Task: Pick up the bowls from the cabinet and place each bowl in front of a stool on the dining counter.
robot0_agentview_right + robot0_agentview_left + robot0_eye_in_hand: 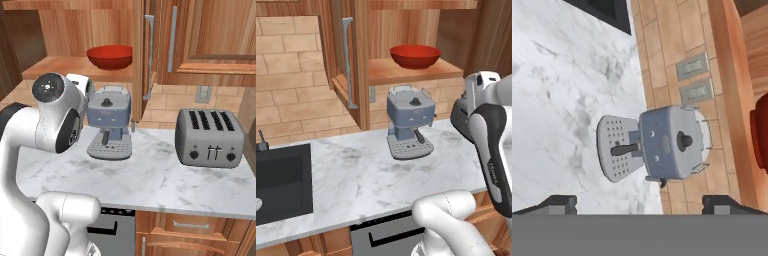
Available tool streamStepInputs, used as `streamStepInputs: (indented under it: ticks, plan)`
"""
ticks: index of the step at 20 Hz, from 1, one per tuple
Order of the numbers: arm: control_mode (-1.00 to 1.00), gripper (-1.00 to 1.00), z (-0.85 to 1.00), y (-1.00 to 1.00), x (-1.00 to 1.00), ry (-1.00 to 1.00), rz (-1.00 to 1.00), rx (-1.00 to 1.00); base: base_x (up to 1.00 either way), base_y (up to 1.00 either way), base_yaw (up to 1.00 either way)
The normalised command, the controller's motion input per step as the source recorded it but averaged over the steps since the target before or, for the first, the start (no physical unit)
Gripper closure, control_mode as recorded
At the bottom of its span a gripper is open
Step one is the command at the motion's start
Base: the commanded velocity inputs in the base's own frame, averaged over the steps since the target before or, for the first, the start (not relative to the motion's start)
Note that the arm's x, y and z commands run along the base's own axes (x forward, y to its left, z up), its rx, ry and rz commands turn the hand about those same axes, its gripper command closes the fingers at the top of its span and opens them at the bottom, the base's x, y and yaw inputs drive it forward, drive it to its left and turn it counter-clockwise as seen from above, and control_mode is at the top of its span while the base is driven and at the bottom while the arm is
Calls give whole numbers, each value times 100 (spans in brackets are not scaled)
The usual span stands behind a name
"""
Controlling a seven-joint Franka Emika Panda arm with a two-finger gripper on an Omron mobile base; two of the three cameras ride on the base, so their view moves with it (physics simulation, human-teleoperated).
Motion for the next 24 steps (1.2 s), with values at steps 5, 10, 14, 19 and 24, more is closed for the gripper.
streamStepInputs:
  ticks: [5,10,14,19,24]
  plan:
    - [-100,-100,45,0,13,-8,7,0,0,0,0]
    - [-100,-100,12,0,9,-4,14,0,0,0,0]
    - [-100,-100,13,0,24,-7,11,0,0,0,0]
    - [-100,-100,6,2,60,-5,1,0,0,0,0]
    - [-100,-100,1,20,51,-16,-1,0,0,0,0]
